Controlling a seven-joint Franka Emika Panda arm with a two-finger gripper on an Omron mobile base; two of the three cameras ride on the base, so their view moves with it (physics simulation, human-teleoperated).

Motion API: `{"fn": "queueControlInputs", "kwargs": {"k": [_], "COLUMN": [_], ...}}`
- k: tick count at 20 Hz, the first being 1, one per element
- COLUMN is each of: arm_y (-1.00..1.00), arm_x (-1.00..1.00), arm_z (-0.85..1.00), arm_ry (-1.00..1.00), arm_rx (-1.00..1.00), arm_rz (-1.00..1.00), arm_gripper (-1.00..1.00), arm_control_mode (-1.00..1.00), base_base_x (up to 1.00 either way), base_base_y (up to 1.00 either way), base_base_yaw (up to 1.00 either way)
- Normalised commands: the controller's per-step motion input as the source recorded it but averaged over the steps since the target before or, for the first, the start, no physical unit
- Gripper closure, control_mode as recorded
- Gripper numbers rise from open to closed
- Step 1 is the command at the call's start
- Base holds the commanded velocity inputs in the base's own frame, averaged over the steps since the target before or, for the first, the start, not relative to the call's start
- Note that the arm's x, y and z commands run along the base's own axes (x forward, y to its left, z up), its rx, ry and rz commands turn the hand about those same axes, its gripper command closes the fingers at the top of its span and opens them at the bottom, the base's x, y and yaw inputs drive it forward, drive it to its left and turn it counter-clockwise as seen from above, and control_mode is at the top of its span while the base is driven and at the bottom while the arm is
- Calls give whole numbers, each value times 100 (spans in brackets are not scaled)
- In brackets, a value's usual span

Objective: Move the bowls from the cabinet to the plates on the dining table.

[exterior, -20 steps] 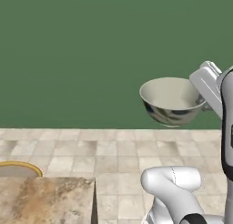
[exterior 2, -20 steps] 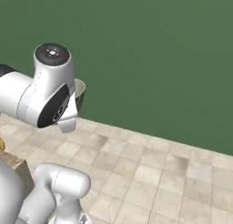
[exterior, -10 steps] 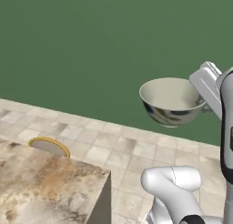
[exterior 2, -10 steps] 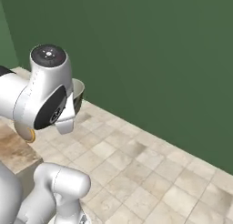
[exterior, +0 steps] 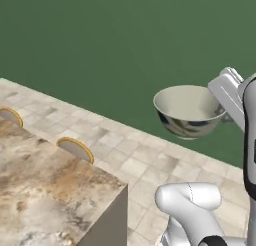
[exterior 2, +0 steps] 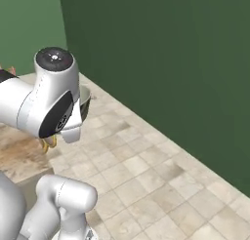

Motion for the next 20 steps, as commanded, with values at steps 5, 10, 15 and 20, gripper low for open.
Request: {"fn": "queueControlInputs", "kwargs": {"k": [5, 10, 15, 20], "arm_y": [0, 0, 0, 0], "arm_x": [0, 0, 0, 0], "arm_z": [0, 0, 0, 0], "arm_ry": [0, 0, 0, 0], "arm_rx": [0, 0, 0, 0], "arm_rz": [0, 0, 0, 0], "arm_gripper": [100, 100, 100, 100], "arm_control_mode": [100, 100, 100, 100], "base_base_x": [20, 9, 0, 0], "base_base_y": [-34, -76, -100, -100], "base_base_yaw": [51, 48, 40, 41]}}
